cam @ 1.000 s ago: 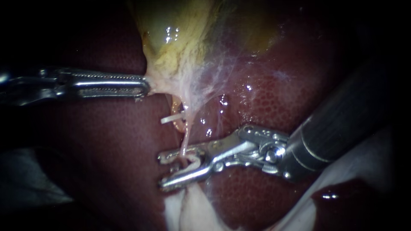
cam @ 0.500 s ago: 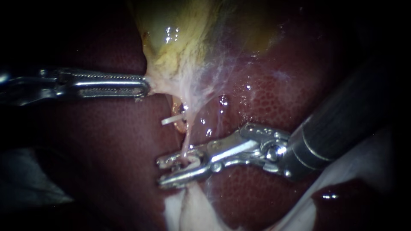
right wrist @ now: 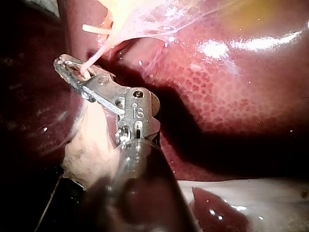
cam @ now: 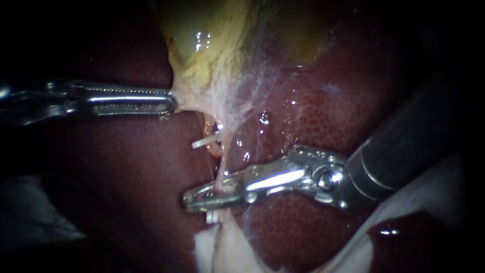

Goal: Clipping first clip right tube

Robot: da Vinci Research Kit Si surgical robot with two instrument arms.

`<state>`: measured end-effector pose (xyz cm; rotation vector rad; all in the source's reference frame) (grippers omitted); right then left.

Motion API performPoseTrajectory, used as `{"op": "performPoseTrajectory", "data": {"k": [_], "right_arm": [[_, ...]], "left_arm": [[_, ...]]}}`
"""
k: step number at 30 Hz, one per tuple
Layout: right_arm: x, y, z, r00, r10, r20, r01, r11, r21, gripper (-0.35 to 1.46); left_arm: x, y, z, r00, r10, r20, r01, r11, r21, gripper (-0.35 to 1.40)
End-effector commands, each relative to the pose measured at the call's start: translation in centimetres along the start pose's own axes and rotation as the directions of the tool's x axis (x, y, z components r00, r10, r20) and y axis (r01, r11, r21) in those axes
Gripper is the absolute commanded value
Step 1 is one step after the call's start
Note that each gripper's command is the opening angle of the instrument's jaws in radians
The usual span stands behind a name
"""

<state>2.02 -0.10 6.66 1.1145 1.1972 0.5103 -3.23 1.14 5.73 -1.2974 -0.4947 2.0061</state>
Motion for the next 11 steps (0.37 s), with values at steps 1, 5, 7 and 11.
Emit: {"op": "performPoseTrajectory", "data": {"k": [1, 5, 7, 11], "right_arm": [[-0.01, 0.01, 0.00, 1.000, -0.001, 0.001, 0.001, 1.000, 0.001, -0.35], [-0.02, 0.02, 0.00, 1.000, -0.001, 0.001, 0.001, 1.000, 0.000, -0.35], [-0.02, 0.03, -0.01, 1.000, -0.002, 0.001, 0.002, 1.000, 0.000, -0.35], [-0.03, 0.04, -0.02, 1.000, -0.002, 0.002, 0.002, 1.000, 0.000, -0.35]], "left_arm": [[0.00, 0.00, 0.00, 1.0000, 0.000, 0.000, 0.000, 1.000, 0.000, -0.35], [0.00, 0.00, 0.00, 1.0000, 0.000, 0.000, 0.000, 1.000, 0.000, -0.35], [0.00, 0.00, 0.00, 1.0000, 0.000, 0.000, 0.000, 1.000, 0.000, -0.35], [0.00, 0.00, 0.00, 1.0000, 0.000, 0.000, 0.000, 1.000, 0.000, -0.35]]}}
